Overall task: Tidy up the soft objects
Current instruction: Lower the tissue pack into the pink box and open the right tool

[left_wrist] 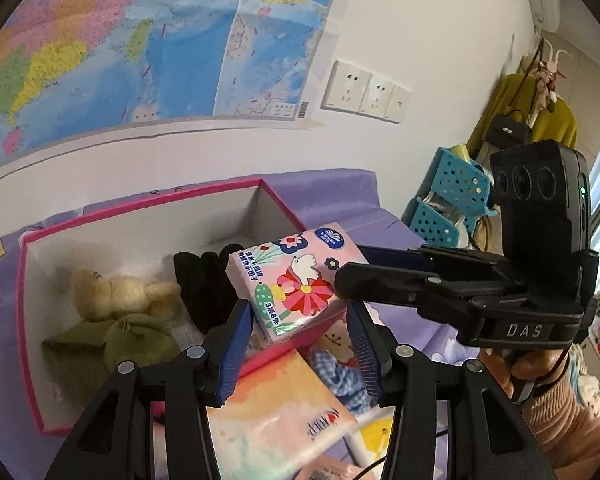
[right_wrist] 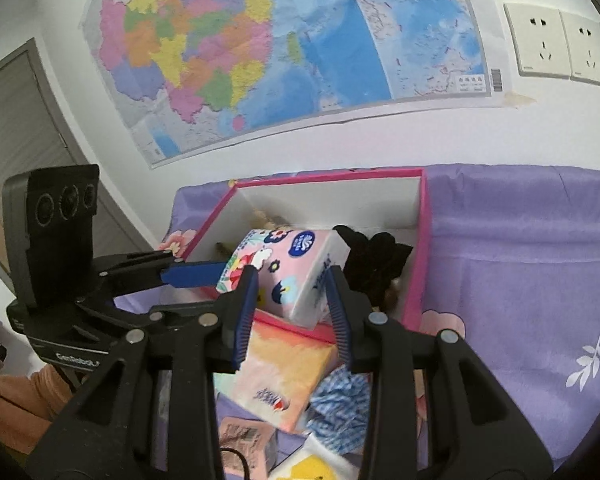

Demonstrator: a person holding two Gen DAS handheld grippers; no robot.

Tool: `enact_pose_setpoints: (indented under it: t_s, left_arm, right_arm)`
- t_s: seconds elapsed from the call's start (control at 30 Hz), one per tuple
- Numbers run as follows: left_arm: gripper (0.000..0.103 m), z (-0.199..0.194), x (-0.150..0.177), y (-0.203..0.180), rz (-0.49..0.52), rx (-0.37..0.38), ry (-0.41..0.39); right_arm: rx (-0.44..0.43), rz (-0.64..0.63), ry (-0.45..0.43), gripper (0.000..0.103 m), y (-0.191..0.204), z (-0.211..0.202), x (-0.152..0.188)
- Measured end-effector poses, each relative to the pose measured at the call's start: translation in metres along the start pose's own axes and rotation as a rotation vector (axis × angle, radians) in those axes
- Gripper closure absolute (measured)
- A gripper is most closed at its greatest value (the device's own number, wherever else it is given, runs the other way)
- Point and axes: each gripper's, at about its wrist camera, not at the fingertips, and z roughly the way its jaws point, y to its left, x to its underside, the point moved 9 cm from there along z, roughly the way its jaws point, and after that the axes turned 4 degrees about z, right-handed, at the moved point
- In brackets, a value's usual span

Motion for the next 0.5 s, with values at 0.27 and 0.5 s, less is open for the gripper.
enact_pose_setpoints:
  t_s: [0.27, 0.5]
  left_arm:
    - [0.054, 0.025, 0.001, 0.009, -0.016, -0.017, 0.046]
    - [0.054, 0.040, 0.006, 0.015, -0.008, -0.060, 0.078]
  right_arm:
    - [0.026, 0.041, 0.027, 0.065, -0.021, 0.017, -0.002]
    - [0.115, 0.054, 0.039, 0.065, -0.039, 0.028, 0.000]
